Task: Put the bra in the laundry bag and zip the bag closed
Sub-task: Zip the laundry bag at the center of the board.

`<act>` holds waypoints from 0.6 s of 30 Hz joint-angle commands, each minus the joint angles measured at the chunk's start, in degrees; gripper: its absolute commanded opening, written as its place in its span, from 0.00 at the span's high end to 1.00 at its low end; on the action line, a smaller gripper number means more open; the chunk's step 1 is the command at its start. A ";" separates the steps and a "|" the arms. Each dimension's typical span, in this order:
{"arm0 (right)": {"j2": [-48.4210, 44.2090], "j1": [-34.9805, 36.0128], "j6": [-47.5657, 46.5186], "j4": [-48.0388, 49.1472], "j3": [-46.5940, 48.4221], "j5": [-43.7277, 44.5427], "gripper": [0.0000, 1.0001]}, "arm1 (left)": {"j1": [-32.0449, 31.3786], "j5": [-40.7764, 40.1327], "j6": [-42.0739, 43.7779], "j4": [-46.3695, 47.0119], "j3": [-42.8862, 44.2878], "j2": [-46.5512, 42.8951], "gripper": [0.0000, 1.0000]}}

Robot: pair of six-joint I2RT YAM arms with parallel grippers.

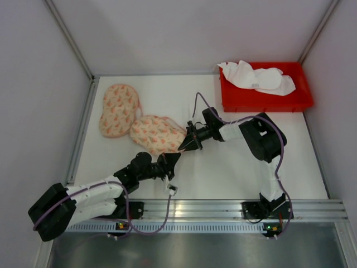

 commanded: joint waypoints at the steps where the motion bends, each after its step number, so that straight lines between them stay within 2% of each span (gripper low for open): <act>1: -0.55 0.80 -1.61 1.00 1.10 -1.42 1.00 | -0.15 2.38 1.09 -4.62 0.48 -4.22 1.00; 6: -0.72 0.54 -4.43 -1.99 1.81 -1.16 1.00 | -0.15 3.70 -0.15 -26.02 4.52 -10.64 1.00; 10: -0.72 0.18 -5.75 -1.99 1.81 -1.34 1.00 | -0.15 4.58 -1.28 -38.61 6.63 -15.83 1.00; 16: -0.55 -0.34 -11.19 -5.15 2.77 -2.21 1.00 | 0.02 0.80 -4.97 -48.47 8.21 -16.02 1.00; 18: -0.46 -0.78 -16.17 -10.15 4.34 -2.30 1.00 | 0.20 0.45 -6.55 -49.89 8.83 -15.58 1.00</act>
